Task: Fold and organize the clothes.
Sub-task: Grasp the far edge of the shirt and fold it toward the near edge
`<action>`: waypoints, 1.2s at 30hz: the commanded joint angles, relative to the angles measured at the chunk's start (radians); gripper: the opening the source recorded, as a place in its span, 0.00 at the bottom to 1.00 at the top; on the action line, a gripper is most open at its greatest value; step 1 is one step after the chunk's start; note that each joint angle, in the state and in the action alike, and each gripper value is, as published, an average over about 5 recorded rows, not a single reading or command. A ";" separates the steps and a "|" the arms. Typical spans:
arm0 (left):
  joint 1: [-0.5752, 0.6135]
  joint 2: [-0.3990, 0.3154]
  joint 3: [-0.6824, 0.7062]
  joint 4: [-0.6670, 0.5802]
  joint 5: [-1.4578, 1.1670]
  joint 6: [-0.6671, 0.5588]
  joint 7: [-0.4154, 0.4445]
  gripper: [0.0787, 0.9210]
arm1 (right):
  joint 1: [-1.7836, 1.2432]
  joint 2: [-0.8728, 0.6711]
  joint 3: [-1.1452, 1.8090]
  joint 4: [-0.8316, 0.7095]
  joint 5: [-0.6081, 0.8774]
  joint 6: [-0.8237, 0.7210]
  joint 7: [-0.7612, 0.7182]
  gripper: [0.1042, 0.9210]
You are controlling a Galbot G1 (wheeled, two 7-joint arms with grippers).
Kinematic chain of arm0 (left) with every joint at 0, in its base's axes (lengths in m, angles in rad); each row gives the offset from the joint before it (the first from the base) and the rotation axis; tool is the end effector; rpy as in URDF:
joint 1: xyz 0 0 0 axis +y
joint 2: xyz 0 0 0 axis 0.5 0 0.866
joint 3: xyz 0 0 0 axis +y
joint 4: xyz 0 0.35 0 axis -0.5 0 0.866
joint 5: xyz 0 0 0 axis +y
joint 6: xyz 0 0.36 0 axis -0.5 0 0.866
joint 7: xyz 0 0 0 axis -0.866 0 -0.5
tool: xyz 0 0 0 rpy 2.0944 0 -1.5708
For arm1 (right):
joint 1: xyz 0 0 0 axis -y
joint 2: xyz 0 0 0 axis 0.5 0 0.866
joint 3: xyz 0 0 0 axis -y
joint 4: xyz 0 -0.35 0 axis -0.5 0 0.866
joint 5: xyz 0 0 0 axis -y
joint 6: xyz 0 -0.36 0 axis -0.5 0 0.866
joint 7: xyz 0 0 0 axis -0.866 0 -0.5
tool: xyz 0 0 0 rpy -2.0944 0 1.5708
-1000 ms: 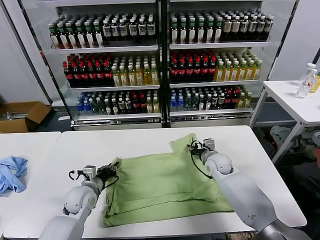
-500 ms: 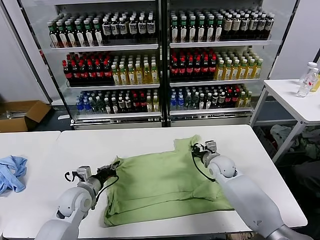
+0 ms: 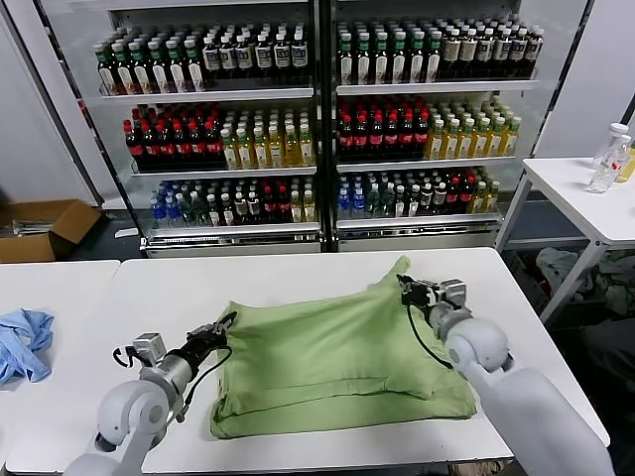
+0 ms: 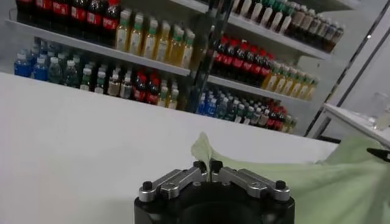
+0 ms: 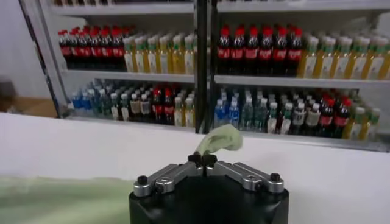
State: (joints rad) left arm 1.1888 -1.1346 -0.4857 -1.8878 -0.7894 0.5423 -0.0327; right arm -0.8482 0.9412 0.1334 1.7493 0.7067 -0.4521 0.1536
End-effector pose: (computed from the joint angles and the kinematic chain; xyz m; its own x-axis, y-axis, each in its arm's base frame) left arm 0.3072 0.0887 -0.2670 -0.8756 0.3005 0.3782 0.1720 0.9256 -0.3372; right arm 0.3826 -0.0595 -0.2397 -0.9026 -0.2600 0.3432 -0.2786 0.9604 -0.0052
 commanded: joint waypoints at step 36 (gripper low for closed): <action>0.395 -0.204 0.074 -0.192 0.721 -0.065 -0.205 0.49 | -0.706 0.128 0.325 0.412 -0.277 -0.072 0.026 0.53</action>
State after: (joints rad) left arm 1.5033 -1.2498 -0.4342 -2.0675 -0.2609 0.4942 -0.1235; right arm -1.5052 1.0505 0.4480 2.1348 0.4612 -0.5107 0.1797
